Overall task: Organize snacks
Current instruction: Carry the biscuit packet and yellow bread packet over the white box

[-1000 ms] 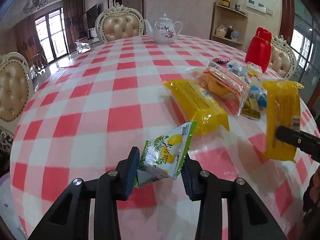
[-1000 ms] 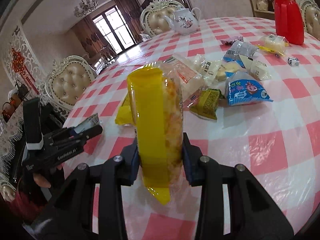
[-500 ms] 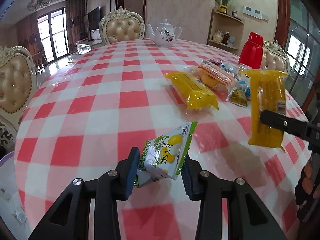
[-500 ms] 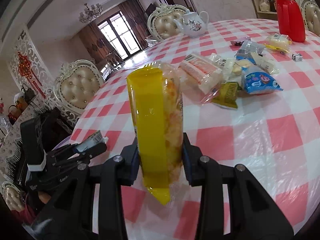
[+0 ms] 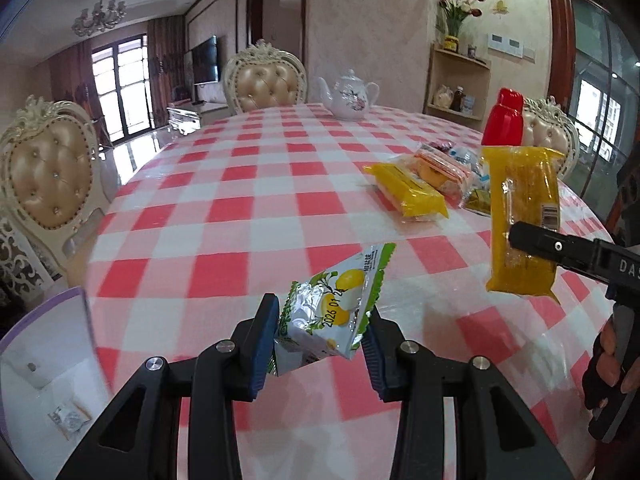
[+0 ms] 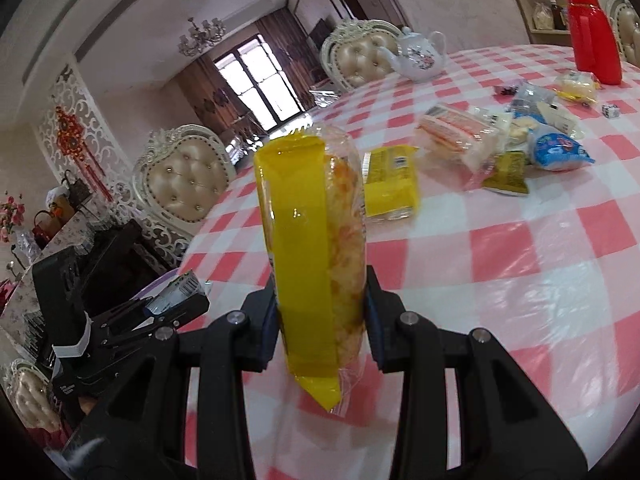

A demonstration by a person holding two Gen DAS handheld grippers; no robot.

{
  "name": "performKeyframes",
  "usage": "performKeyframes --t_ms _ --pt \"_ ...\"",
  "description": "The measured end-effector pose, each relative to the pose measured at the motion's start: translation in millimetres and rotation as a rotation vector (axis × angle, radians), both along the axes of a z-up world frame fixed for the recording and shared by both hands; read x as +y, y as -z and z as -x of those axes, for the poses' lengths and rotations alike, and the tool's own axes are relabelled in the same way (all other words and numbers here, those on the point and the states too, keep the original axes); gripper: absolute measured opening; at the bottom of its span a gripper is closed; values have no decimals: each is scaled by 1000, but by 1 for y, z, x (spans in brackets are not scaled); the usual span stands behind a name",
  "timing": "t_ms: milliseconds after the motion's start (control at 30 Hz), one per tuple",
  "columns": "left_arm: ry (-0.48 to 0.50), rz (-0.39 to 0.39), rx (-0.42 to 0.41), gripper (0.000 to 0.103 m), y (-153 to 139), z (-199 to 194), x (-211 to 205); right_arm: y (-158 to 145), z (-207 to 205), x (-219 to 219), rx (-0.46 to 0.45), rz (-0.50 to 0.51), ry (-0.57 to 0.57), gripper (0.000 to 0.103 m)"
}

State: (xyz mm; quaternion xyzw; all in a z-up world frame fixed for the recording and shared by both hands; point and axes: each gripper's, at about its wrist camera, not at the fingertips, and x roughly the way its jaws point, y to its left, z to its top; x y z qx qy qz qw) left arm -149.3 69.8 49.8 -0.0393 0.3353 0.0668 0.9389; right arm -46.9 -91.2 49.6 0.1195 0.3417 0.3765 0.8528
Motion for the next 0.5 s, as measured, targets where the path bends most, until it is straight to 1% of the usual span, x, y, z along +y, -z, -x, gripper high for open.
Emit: performKeyframes --t_ms 133,367,500 --pt "-46 -3 -14 41 -3 24 24 -3 18 29 -26 15 -66 40" --pt "-133 -2 -23 41 -6 59 65 -4 41 85 -41 37 -189 40" --pt "-203 -18 -19 41 -6 82 93 -7 59 115 -60 49 -261 40"
